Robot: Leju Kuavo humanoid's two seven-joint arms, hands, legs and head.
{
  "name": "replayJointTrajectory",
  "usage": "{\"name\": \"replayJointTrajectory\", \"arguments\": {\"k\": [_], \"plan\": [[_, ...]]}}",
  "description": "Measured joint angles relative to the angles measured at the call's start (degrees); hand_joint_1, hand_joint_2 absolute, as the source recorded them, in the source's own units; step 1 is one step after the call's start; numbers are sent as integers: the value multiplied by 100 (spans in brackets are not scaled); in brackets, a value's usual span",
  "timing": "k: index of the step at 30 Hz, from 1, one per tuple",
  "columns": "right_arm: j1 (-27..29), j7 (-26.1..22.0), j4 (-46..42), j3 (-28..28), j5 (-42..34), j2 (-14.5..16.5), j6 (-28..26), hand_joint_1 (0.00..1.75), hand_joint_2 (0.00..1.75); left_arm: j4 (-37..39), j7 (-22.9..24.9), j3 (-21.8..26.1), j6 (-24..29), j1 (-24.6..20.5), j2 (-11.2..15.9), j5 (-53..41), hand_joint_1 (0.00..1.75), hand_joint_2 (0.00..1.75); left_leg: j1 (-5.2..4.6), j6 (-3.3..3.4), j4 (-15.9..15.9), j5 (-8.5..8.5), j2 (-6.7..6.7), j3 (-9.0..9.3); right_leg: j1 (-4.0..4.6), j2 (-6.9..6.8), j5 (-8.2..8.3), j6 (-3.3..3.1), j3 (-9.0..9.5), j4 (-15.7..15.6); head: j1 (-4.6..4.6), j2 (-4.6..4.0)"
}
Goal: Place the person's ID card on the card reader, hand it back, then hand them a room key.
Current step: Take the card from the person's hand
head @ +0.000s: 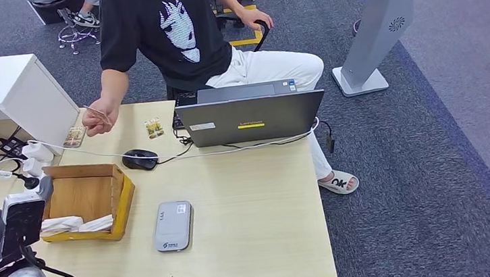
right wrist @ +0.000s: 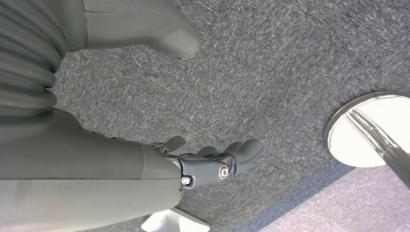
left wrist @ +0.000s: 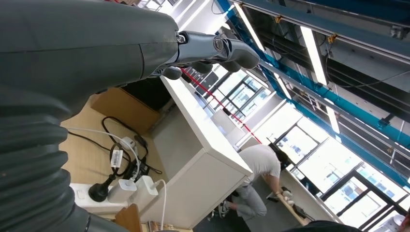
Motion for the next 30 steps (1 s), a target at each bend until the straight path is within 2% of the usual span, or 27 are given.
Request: {"name": "replayJointTrajectory", "arguments": {"k": [29, 30], "plan": [[0, 9, 36, -2, 3, -29, 0, 0, 175, 40, -37, -93, 20, 0, 59, -7, 0, 175, -1, 0, 0, 0, -1, -2, 0, 0, 0, 0, -1, 0, 0, 0], [0, 19, 38, -3, 6, -29, 0, 0, 175, 39, -71, -104, 43, 0, 58, -31, 10, 175, -1, 0, 0, 0, -1, -2, 0, 0, 0, 0, -1, 0, 0, 0]]}}
